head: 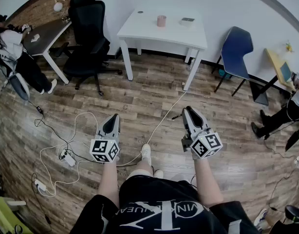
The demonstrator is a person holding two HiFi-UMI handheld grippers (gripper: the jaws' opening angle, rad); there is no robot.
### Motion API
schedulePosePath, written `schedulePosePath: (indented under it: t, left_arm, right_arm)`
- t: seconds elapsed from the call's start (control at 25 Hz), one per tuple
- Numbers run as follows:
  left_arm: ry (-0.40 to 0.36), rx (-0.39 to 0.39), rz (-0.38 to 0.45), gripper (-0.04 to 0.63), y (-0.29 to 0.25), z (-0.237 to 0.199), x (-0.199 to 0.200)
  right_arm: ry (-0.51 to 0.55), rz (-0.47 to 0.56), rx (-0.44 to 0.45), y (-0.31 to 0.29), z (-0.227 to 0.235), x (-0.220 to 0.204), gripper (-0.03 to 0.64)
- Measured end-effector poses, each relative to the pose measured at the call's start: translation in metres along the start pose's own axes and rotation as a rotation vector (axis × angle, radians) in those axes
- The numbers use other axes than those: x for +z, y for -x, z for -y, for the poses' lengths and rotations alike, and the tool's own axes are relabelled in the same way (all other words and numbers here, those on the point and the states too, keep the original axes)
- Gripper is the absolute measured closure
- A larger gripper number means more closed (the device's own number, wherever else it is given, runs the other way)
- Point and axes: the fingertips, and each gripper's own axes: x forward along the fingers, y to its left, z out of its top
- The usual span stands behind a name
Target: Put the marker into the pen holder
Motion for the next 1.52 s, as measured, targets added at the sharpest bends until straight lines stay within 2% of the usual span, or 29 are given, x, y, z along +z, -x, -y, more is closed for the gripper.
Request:
schedulePosePath:
  t: [0.32,0.52,0.8,1.16,1.52]
  left_arm:
    - [-0.012,-0.002,-0.005,0.581,-0.001,-0.002,0.001]
    - [0.015,0.016,-0.008,0.581,-0.019,-0.010,-0.007]
    - [0.022,0.008,-0.043,0.581,-0.089,-0.034,-0.017]
    - [0.047,0.062,-0.071,0.581,-0.191,-0.086,-0.017]
    - [0.054,0.068,-0.085,0.581,-0.266,-0.129,-0.009]
  right_arm:
    - [0.016,-0.008,-0.004,-0.001,0.004,-0.003,0.543]
    - [0.017,-0.028,-0.019,-0.011,0.023,-0.012,0.543]
    - [0.005,-0.041,-0.058,-0.057,0.074,-0.019,0.543]
    - [-0.006,-0.076,-0.041,-0.161,0.148,-0.015,0.543]
    - [-0.031,-0.093,-0.054,-0.244,0.192,-0.022,0.543]
